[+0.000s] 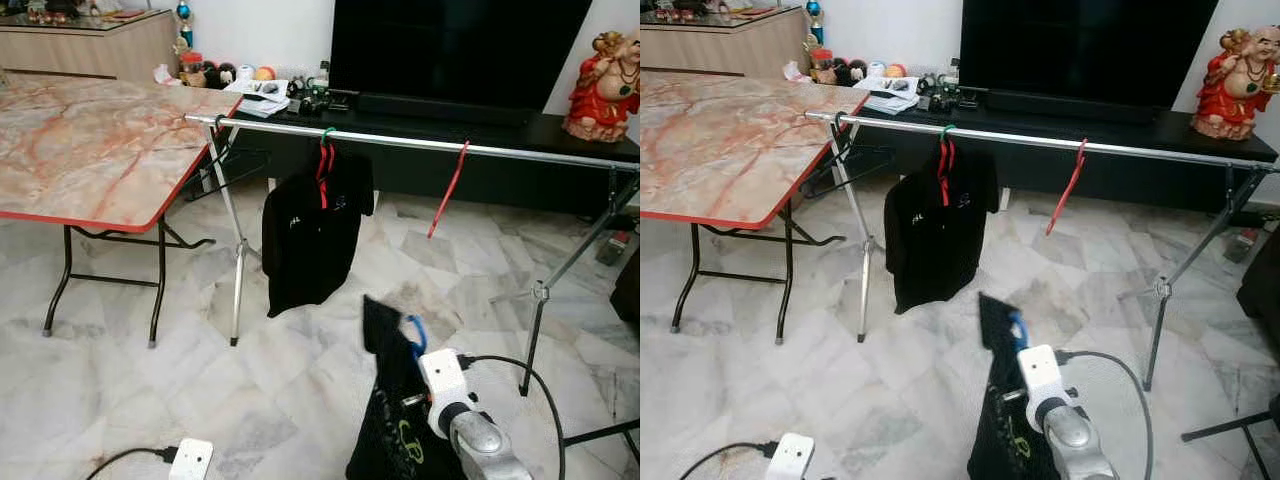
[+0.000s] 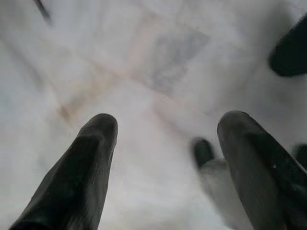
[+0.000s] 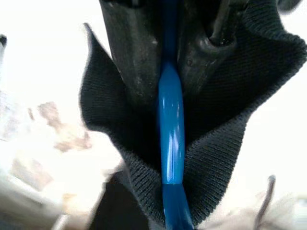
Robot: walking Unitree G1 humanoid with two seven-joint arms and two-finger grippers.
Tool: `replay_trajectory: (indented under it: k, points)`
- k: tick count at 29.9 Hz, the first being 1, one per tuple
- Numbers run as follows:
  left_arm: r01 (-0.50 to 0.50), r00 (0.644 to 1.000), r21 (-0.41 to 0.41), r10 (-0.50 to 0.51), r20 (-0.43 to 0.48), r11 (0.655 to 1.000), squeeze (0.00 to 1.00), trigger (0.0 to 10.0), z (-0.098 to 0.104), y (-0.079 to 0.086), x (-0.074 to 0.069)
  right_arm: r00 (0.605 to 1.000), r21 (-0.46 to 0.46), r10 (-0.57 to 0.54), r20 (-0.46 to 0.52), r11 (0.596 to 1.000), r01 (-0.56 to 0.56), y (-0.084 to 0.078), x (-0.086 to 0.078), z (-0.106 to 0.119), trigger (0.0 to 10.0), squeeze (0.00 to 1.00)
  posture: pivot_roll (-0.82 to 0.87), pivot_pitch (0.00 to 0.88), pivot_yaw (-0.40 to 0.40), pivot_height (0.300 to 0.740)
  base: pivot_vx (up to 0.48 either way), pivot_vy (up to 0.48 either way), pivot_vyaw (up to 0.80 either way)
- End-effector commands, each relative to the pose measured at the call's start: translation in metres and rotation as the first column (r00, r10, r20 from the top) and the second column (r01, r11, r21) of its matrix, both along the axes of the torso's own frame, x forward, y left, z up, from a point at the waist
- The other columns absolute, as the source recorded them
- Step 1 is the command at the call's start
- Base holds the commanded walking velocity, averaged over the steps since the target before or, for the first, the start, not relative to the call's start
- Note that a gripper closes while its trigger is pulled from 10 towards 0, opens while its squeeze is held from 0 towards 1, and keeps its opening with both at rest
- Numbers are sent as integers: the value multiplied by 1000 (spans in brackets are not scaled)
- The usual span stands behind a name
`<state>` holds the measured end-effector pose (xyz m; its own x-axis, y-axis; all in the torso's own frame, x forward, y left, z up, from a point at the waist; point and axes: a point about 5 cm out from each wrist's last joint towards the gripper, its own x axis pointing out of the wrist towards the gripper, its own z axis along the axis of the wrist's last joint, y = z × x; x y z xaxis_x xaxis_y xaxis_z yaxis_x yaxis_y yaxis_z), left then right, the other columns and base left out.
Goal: Hang hanger
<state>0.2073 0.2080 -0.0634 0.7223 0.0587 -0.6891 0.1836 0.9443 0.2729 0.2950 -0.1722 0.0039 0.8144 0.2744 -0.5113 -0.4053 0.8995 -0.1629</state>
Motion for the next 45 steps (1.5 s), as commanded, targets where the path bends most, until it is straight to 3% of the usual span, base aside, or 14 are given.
replay_trajectory:
  k: [1,4,6,10,12,14,15,16,18,21,23,27,35,45]
  points:
    - [55,992,76,-63,108,996,0,10000,15,22,7,999,-42,40,23,998,-39,-8,9,11,10000,0,121,0,-67,740,0,0,0]
    - [58,951,30,-64,303,998,0,10000,45,33,30,992,-23,127,22,992,-126,-6,14,19,10000,0,131,0,-81,740,0,0,0]
    - [80,933,27,-85,349,996,0,10000,54,30,38,983,-24,181,5,983,-181,-3,15,20,10000,0,143,0,-90,740,0,0,0]
    - [274,882,33,-265,390,961,0,10000,71,1,63,919,-66,392,-40,917,-394,8,10,19,10000,0,144,0,-96,740,0,0,0]
    - [326,863,19,-306,401,945,0,10000,75,-6,66,907,-58,418,-40,906,-420,9,11,21,10000,0,140,0,-96,740,0,0,0]
    - [431,826,-11,-389,407,902,0,10000,83,-19,73,863,-3,504,-29,863,-504,13,11,29,10000,0,140,0,-97,740,0,0,0]
    - [463,814,0,-425,396,886,0,10000,84,-22,74,846,6,532,-27,846,-532,13,11,31,10000,0,139,0,-97,740,0,0,0]
    - [554,771,52,-536,343,831,0,10000,85,-25,73,806,19,590,-38,807,-590,12,9,34,10000,0,139,0,-97,740,0,0,0]
    - [601,749,56,-587,307,797,0,10000,86,-26,73,765,19,642,-49,767,-642,9,7,37,10000,0,139,0,-100,740,0,0,0]
    - [624,740,31,-603,297,781,0,10000,88,-27,75,726,19,684,-67,729,-685,5,5,40,10000,0,138,0,-103,740,0,0,0]
    - [660,722,-11,-630,286,751,0,10000,92,-29,75,691,20,719,-73,694,-720,-1,5,46,10000,0,132,0,-107,740,0,0,0]
    - [672,714,-16,-641,281,740,0,10000,93,-30,76,685,8,726,-62,686,-727,-5,8,52,10000,0,128,0,-109,740,0,0,0]
    - [691,712,-96,-654,256,716,0,10000,98,-34,81,599,37,800,-36,600,-799,-2,7,67,10000,0,116,0,-120,740,0,0,0]
    - [718,690,-84,-688,224,691,0,10000,103,-37,90,544,41,838,-49,546,-837,-2,2,73,10000,0,106,0,-131,740,0,0,0]
